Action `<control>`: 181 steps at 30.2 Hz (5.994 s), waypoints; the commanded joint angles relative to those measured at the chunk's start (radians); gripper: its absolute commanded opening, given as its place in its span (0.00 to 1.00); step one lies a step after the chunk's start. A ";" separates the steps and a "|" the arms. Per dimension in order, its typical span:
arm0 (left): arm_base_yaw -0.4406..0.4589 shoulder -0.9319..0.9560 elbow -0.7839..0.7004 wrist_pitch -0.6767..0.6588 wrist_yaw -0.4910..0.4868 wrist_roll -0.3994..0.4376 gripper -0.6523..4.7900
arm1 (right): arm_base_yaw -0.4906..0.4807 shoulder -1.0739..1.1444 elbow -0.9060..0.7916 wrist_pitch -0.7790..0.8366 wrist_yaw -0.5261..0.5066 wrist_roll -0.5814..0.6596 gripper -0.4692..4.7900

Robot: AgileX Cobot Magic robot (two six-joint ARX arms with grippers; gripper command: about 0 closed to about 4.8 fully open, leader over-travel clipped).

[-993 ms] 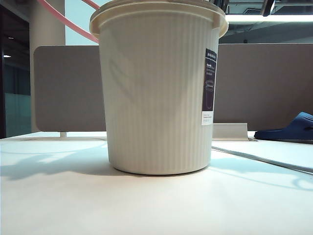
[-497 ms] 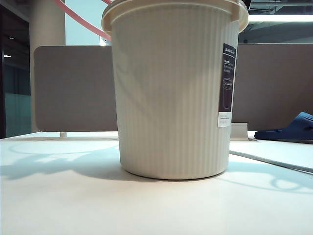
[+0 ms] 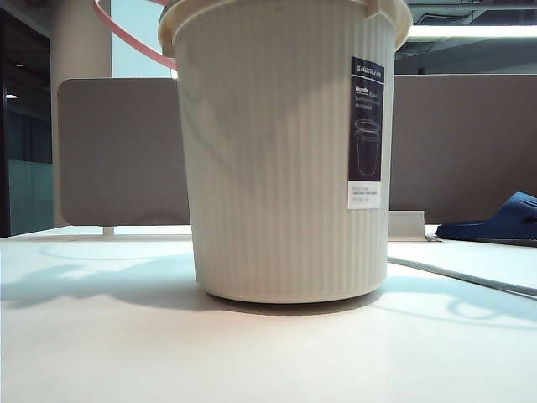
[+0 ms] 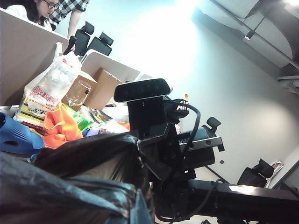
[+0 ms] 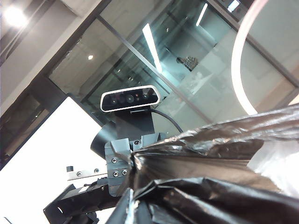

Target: Open the ring lid of the trash can, pull out the black garbage bag inside, and place it on the table.

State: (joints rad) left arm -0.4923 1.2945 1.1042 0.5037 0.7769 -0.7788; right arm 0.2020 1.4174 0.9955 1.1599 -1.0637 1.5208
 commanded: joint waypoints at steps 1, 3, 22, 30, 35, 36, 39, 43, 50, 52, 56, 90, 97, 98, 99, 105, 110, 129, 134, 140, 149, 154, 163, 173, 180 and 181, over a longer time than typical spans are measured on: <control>-0.002 -0.004 0.005 0.023 0.013 0.000 0.11 | 0.000 -0.006 0.007 0.015 -0.045 -0.031 0.09; -0.003 -0.004 0.005 0.023 0.018 0.000 0.11 | 0.000 -0.006 0.007 0.010 -0.072 -0.051 0.09; -0.018 -0.004 0.005 -0.010 0.063 0.020 0.11 | -0.006 -0.006 0.008 -0.005 -0.128 -0.059 0.33; -0.017 -0.004 0.005 -0.010 0.072 0.032 0.11 | -0.127 -0.006 0.006 -0.133 -0.180 -0.058 0.53; -0.006 -0.004 0.005 -0.018 0.072 0.046 0.11 | -0.163 -0.006 0.006 -0.167 -0.256 -0.055 0.63; -0.005 -0.004 0.005 -0.021 0.072 0.047 0.11 | -0.163 -0.007 0.006 -0.169 -0.262 -0.050 0.64; 0.011 -0.004 0.005 -0.029 0.080 0.048 0.11 | -0.167 -0.007 0.006 -0.169 -0.275 -0.047 0.73; 0.050 -0.004 0.005 -0.039 0.100 0.046 0.11 | -0.223 -0.009 0.006 -0.168 -0.312 -0.035 0.73; 0.065 -0.004 0.005 -0.039 0.119 0.047 0.11 | -0.325 -0.009 0.006 -0.174 -0.330 -0.024 0.73; 0.065 -0.004 0.005 -0.039 0.119 0.047 0.11 | -0.327 -0.009 0.006 -0.187 -0.338 -0.025 0.73; 0.084 -0.004 0.005 -0.039 0.145 0.045 0.11 | -0.327 -0.009 -0.034 -0.189 -0.341 -0.029 0.73; 0.146 -0.009 0.020 -0.043 0.166 0.012 0.11 | -0.425 0.124 -0.168 -0.248 -0.266 -0.132 0.92; 0.146 -0.009 0.020 -0.044 0.162 0.019 0.11 | -0.404 0.182 -0.166 -0.235 -0.263 -0.126 0.98; 0.146 -0.009 0.020 -0.043 0.161 0.020 0.11 | -0.399 0.190 -0.166 -0.230 -0.262 -0.125 0.98; 0.146 -0.009 0.020 -0.044 0.160 0.020 0.11 | -0.396 0.200 -0.166 -0.221 -0.261 -0.124 0.99; 0.146 -0.009 0.020 -0.045 0.159 0.020 0.11 | -0.393 0.240 -0.164 -0.085 -0.223 -0.036 0.99; 0.146 -0.009 0.020 -0.045 0.159 0.020 0.11 | -0.385 0.263 -0.123 0.032 -0.214 0.071 0.99; 0.146 -0.009 0.020 -0.046 0.159 0.019 0.11 | -0.262 0.360 -0.016 0.011 -0.235 0.102 0.99; 0.146 -0.009 0.020 -0.046 0.159 0.020 0.11 | -0.262 0.373 -0.016 0.012 -0.248 0.098 0.99; 0.146 -0.009 0.020 -0.046 0.159 0.020 0.11 | -0.306 0.374 -0.016 -0.013 -0.291 0.073 0.99; 0.146 -0.009 0.020 -0.046 0.143 0.032 0.11 | -0.361 0.374 -0.033 -0.023 -0.306 0.080 0.99; 0.146 -0.008 0.020 -0.046 0.140 0.039 0.11 | -0.337 0.374 -0.045 -0.021 -0.296 0.078 0.99; 0.146 -0.007 0.020 -0.047 0.137 0.039 0.11 | -0.307 0.374 -0.045 -0.017 -0.251 0.087 0.99; 0.146 -0.007 0.020 -0.054 0.136 0.039 0.11 | -0.266 0.374 -0.044 0.093 -0.211 0.180 0.98; 0.146 -0.007 0.020 -0.056 0.137 0.038 0.11 | -0.251 0.374 -0.044 0.106 -0.210 0.198 0.96; 0.146 -0.007 0.020 -0.055 0.137 0.038 0.11 | -0.250 0.374 -0.044 0.111 -0.210 0.204 0.93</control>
State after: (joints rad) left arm -0.3462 1.2915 1.1202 0.4435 0.9131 -0.7486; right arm -0.0502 1.7950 0.9474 1.2419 -1.2770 1.7100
